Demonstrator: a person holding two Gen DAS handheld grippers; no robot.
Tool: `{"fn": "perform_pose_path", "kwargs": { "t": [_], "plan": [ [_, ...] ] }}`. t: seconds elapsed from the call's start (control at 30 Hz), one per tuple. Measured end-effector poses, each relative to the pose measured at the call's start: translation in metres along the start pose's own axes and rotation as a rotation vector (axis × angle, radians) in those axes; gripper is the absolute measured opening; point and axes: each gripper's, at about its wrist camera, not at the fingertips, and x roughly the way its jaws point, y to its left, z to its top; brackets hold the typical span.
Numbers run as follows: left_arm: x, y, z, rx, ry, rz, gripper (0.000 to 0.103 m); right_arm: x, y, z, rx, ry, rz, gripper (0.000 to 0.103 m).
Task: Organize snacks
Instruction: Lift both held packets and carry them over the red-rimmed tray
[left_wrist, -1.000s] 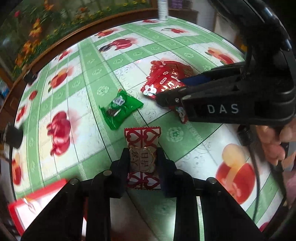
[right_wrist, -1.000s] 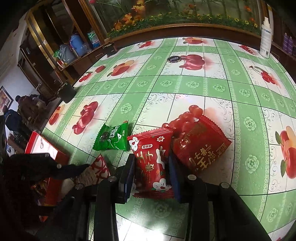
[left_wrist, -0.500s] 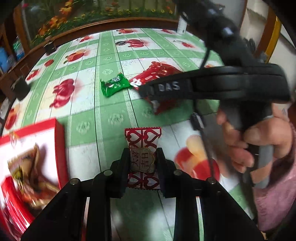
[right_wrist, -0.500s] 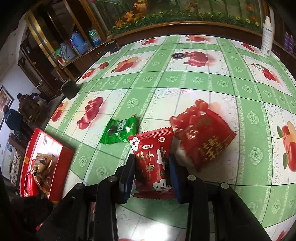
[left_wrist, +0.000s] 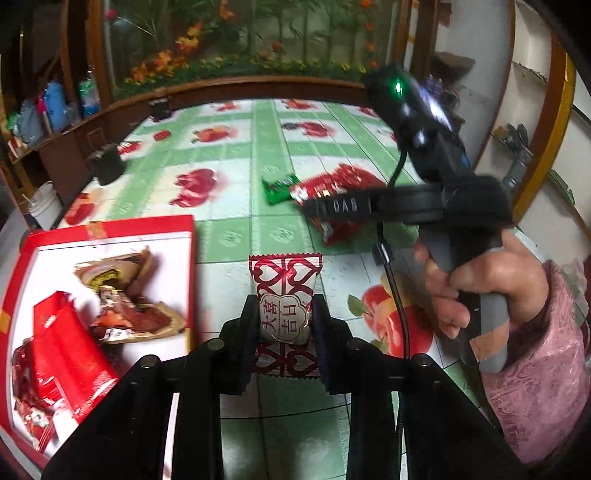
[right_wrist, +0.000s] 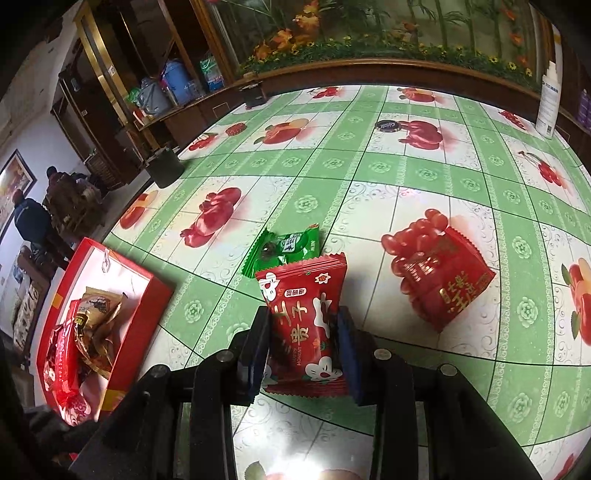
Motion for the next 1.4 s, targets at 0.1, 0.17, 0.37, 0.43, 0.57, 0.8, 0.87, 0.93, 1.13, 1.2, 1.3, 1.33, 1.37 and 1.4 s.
{"fn": "perform_pose_path", "kwargs": {
  "t": [0.1, 0.17, 0.37, 0.43, 0.57, 0.8, 0.87, 0.93, 1.13, 1.2, 1.3, 1.33, 1.37, 1.4],
  "plan": [
    [-0.006, 0.001, 0.001, 0.002, -0.024, 0.031, 0.025, 0.002, 0.001, -0.001, -0.003, 0.006, -0.004, 0.036],
    [-0.009, 0.001, 0.001, 0.011, -0.044, 0.061, 0.025, 0.002, 0.002, -0.001, -0.004, 0.003, -0.003, 0.036],
    [-0.016, 0.003, 0.003, 0.024, -0.079, 0.108, 0.025, 0.000, 0.002, -0.001, -0.003, -0.005, 0.001, 0.036],
    [-0.017, 0.002, 0.003, 0.026, -0.086, 0.117, 0.025, 0.000, 0.002, -0.001, -0.004, -0.006, -0.001, 0.036],
    [-0.020, 0.002, 0.004, 0.033, -0.096, 0.127, 0.025, 0.000, 0.001, -0.001, -0.003, -0.008, -0.003, 0.036],
    [-0.024, 0.007, 0.004, 0.028, -0.106, 0.141, 0.025, -0.003, 0.003, -0.001, -0.004, -0.021, -0.002, 0.036],
    [-0.024, 0.006, 0.003, 0.026, -0.105, 0.140, 0.025, -0.003, 0.004, -0.002, -0.007, -0.023, -0.002, 0.036],
    [-0.024, 0.007, 0.002, 0.026, -0.103, 0.140, 0.025, -0.002, 0.004, -0.002, -0.006, -0.021, -0.007, 0.036],
    [-0.025, 0.008, 0.001, 0.027, -0.100, 0.137, 0.025, -0.005, 0.006, -0.002, -0.010, -0.028, 0.004, 0.036],
    [-0.024, 0.008, 0.001, 0.027, -0.092, 0.129, 0.025, -0.006, 0.009, -0.003, -0.024, -0.037, 0.007, 0.036],
    [-0.022, 0.006, -0.002, 0.029, -0.080, 0.117, 0.025, -0.008, 0.014, -0.003, -0.041, -0.045, 0.017, 0.036],
    [-0.021, 0.005, -0.003, 0.033, -0.076, 0.114, 0.025, -0.009, 0.016, -0.003, -0.047, -0.050, 0.018, 0.036],
    [-0.021, 0.005, -0.005, 0.033, -0.072, 0.113, 0.025, -0.011, 0.018, -0.004, -0.056, -0.058, 0.020, 0.036],
    [-0.020, 0.006, -0.006, 0.030, -0.067, 0.110, 0.025, -0.012, 0.020, -0.004, -0.063, -0.061, 0.022, 0.036]
  ]
}}
